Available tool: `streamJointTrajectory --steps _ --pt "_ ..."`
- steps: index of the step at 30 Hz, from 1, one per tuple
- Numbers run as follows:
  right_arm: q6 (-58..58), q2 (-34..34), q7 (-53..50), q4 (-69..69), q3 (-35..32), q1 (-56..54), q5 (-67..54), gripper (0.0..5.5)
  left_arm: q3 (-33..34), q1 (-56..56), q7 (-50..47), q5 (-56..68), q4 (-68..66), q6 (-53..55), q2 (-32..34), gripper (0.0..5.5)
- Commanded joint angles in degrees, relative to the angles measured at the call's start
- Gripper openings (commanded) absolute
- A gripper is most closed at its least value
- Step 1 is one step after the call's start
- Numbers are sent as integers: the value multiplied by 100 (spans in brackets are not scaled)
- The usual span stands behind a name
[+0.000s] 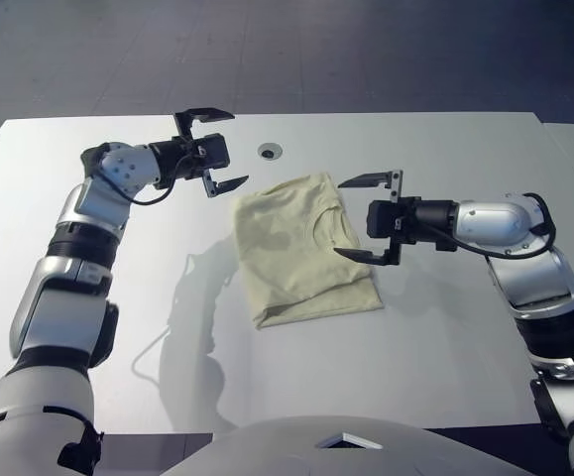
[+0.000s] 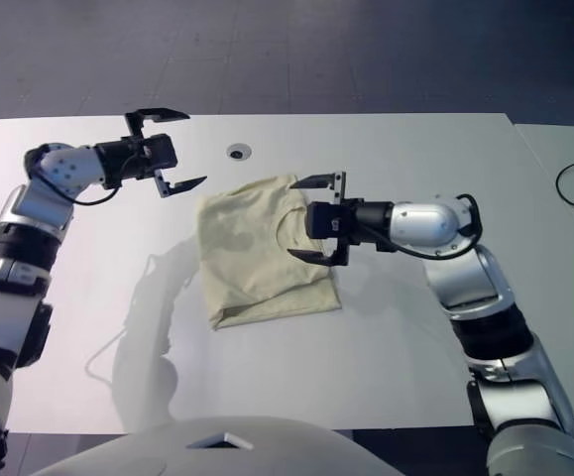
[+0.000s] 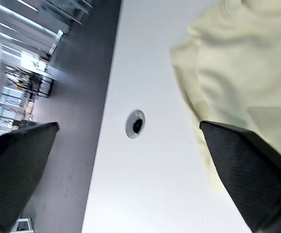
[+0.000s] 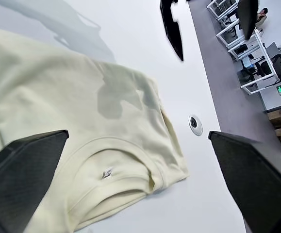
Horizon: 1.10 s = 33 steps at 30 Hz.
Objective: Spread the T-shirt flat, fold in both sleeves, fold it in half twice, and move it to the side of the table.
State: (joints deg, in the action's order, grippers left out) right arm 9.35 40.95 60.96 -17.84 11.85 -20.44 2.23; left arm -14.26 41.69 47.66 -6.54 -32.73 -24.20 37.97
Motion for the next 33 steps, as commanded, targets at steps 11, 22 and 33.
streamJointTrajectory --steps 11,22,33 --pt "331 1273 569 -2585 -2087 4163 199 537 1986 -6291 594 1885 8191 4645 1392 540" --pt "156 1424 308 -2391 -1834 4086 273 537 545 -7048 -334 -296 8617 4562 1458 540" --pt "-250 1659 426 -1997 -1555 3741 133 540 -934 -6605 -1439 -2583 6749 4355 557 464"
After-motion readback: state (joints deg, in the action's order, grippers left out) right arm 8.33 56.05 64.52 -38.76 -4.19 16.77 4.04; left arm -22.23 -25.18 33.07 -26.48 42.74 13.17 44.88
